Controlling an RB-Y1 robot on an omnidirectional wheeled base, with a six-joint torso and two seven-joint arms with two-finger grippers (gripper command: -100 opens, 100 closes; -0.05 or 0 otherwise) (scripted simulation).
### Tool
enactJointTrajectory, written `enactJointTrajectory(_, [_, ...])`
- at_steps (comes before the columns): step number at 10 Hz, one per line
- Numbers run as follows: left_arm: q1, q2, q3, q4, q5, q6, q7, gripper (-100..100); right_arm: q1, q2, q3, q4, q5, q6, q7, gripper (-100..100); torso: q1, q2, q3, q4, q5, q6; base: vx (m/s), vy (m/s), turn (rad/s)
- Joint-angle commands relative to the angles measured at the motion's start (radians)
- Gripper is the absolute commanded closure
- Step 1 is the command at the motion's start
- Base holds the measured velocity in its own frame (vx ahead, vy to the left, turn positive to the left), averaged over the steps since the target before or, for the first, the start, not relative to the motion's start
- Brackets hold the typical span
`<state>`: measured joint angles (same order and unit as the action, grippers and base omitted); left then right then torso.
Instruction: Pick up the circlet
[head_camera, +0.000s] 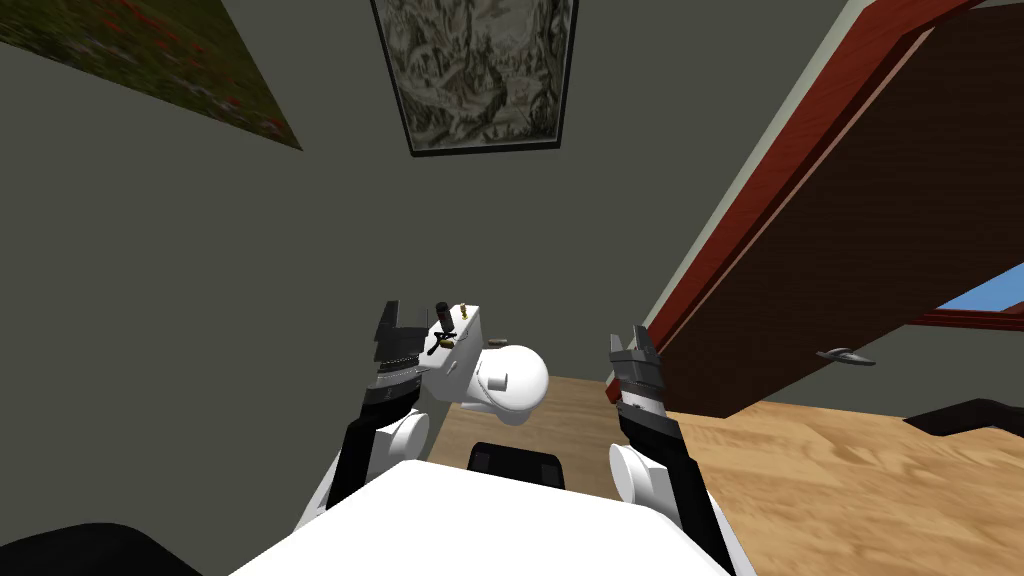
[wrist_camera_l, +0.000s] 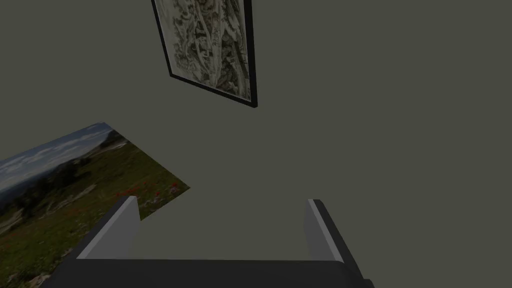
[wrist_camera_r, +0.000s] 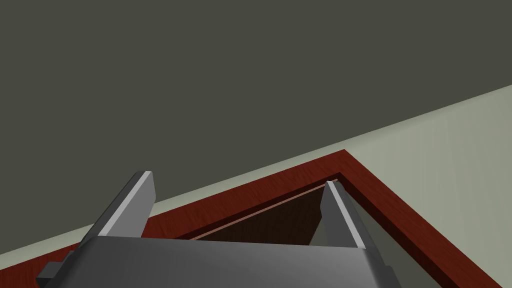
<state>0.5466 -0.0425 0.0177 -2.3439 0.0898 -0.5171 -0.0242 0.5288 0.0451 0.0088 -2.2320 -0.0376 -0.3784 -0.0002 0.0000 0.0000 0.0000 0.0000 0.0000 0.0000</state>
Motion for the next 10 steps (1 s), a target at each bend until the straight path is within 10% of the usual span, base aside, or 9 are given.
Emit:
enactJointTrajectory(1, [-0.013,0.045,0.001,0.011,0.002,0.016,-0.004,-100,0.0,0.0,0.0,0.0,0.0,0.0,0.0,0,0.0,0.0,0.0,0.0,0.0,0.0,-0.015,0.0,0.006])
enactJointTrajectory(6, [-0.116,0.172,0.013,0.098,0.019,0.138,-0.03,-100,0.0,0.0,0.0,0.0,0.0,0.0,0.0,0,0.0,0.004,0.002,0.001,0.0,0.0,-0.06,-0.006,0.014])
enactJointTrajectory(10, [-0.177,0.2,0.021,0.15,0.029,0.221,-0.046,-100,0.0,0.0,0.0,0.0,0.0,0.0,0.0,0,-0.001,0.003,0.002,0.001,0.0,0.0,-0.051,-0.019,0.015])
